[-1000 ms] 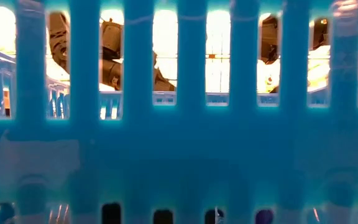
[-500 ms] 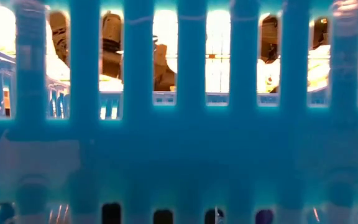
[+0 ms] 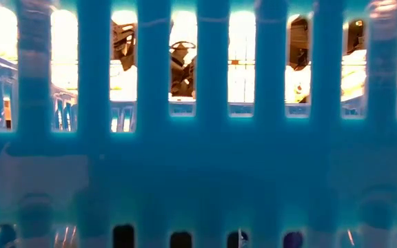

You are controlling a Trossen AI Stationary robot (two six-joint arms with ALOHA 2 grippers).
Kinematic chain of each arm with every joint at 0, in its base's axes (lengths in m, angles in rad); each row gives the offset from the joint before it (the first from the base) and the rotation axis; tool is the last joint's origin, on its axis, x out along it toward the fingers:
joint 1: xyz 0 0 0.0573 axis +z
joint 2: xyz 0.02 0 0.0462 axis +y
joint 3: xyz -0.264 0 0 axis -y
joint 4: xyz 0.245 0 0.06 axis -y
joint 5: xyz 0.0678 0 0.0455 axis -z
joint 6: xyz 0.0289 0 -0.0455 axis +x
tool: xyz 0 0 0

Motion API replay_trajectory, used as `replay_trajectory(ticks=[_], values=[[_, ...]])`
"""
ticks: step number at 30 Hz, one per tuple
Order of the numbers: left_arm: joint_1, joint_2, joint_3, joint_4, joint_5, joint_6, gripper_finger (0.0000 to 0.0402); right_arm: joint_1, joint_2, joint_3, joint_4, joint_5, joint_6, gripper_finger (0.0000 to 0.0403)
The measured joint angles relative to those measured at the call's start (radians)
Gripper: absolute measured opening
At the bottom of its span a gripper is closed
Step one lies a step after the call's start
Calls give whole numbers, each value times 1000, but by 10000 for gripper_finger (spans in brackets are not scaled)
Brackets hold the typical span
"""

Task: Pick & Place Office items
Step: Put the purple charger adapter into the top blue bin

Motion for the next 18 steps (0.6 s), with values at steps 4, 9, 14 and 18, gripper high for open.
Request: replay_trajectory(ticks=[4,9,14,18], values=[[44,0,27,-52,-3,-60,133,0,0,0,0,1,0,242],[58,1,29,-84,1,-86,133,0,0,0,0,1,0,242],[59,61,31,-88,2,-128,133,0,0,0,6,2,0,242],[73,129,70,-91,8,-147,133,0,0,0,7,2,2,242]])
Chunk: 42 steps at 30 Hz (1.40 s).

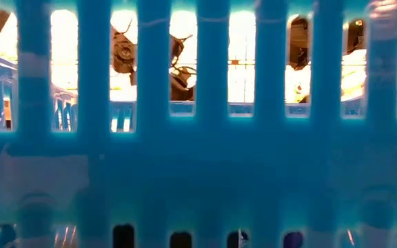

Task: Pick & Place Office items
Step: Put the purple charger adapter into the top blue bin, then return to Home Position

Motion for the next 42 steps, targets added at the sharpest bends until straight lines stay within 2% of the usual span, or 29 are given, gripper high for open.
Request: replay_trajectory(ticks=[6,10,17,24,26,29,33,37,40,42], values=[[12,99,119,-95,9,-22,133,0,0,0,-2,0,1,242],[7,103,181,-164,-70,-41,156,0,0,0,-9,0,-3,242],[6,102,193,-163,-86,-45,204,0,0,0,-16,0,-6,242],[1,101,193,-160,-85,-52,210,0,0,0,-16,0,-6,242],[-4,95,193,-170,-49,-60,206,0,0,0,-16,0,-6,242],[-14,73,193,-232,87,-48,198,0,0,0,-16,0,-6,242],[-27,14,193,-414,300,-14,186,0,0,0,-23,0,-6,242],[-57,-56,193,-727,444,91,175,0,0,0,-23,1,-6,242],[-101,-105,193,-995,448,167,167,0,0,0,-23,1,-6,242],[-143,-133,179,-1119,370,140,162,0,0,0,-23,0,-6,242]])
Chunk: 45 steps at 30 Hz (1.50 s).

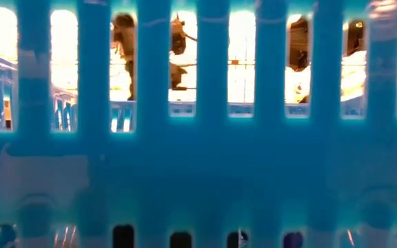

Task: Pick & Place Office items
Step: Return to Home Position

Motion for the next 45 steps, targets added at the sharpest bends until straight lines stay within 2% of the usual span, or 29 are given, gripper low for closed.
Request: replay_trajectory(ticks=[3,6,8,10,14,21,25,31,37,45], values=[[-96,-80,-86,50,-208,-41,155,0,0,0,1,0,0,242],[-198,-213,-245,280,-329,-65,152,0,0,0,0,0,0,242],[-242,-317,-378,454,-331,-57,155,0,0,0,1,0,0,242],[-275,-429,-503,606,-283,-36,159,0,0,0,0,0,0,242],[-312,-660,-702,737,-220,-43,172,-2,0,0,0,0,-1,242],[-311,-1111,-866,597,-225,66,192,-13,0,0,-1,1,0,242],[-311,-1305,-908,567,-235,35,202,-13,0,0,-1,-3,10,242],[-311,-1548,-946,577,-238,102,208,-13,0,0,-3,-2,9,242],[-311,-1718,-1047,721,-235,114,197,-13,0,0,-2,-2,8,242],[-311,-1725,-1208,903,-236,115,178,-13,0,0,0,-3,15,242]])
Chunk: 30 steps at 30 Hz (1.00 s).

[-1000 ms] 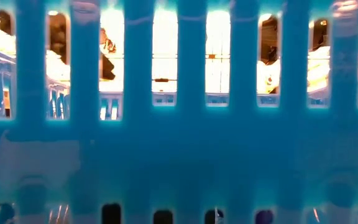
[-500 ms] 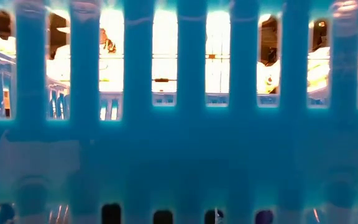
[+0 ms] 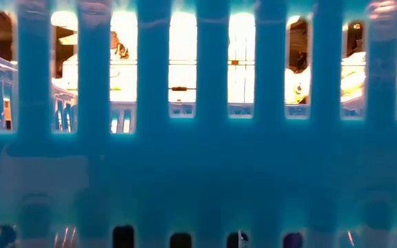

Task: Pick & Place Office items
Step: Return to Home Position

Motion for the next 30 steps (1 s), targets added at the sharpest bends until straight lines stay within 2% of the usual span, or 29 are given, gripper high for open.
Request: replay_trajectory(ticks=[10,17,21,25,28,30], values=[[0,1,2,-48,10,50,158,0,0,0,-12,-1,-3,242],[0,3,2,-161,11,74,164,3,-18,0,-56,-6,80,242],[0,3,4,-174,19,77,176,2,-111,0,-209,-6,103,242],[0,3,4,-174,24,85,188,2,-260,0,-368,-5,120,242],[0,3,3,-168,24,86,197,2,-386,0,-501,-5,88,242],[0,3,3,-163,24,79,202,2,-467,0,-572,0,11,242]])
